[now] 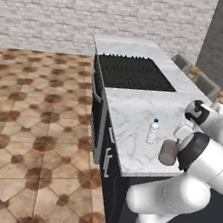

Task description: Place the microwavable item in the microwave. Then, close the microwave door and press the start button.

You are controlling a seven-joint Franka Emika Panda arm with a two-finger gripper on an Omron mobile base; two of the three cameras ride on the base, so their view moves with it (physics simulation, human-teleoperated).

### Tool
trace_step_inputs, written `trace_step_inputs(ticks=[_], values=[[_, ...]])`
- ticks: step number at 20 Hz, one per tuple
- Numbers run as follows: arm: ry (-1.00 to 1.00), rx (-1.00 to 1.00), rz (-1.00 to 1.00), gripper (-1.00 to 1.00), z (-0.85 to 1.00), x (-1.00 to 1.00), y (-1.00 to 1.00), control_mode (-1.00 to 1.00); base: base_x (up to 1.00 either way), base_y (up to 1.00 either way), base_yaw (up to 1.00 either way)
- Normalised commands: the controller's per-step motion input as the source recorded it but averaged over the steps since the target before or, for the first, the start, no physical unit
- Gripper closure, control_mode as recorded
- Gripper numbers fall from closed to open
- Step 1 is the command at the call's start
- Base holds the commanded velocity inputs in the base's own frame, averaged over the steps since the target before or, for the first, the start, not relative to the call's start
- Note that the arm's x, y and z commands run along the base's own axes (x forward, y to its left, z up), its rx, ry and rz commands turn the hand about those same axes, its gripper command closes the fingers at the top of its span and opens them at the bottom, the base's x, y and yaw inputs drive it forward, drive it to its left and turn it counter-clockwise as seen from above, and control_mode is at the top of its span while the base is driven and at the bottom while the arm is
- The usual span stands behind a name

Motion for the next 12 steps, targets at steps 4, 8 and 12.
trace_step_inputs(ticks=[4,8,12], values=[[-0.01,0.0,0.0,-1.0,-0.06,0.08,0.01,-1.0,0.0,0.0,0.0],[0.0,0.0,0.0,-1.0,-0.28,0.22,0.08,-1.0,0.0,0.0,0.0],[0.0,0.0,0.0,-1.0,-0.32,0.06,0.0,-1.0,0.0,0.0,0.0]])
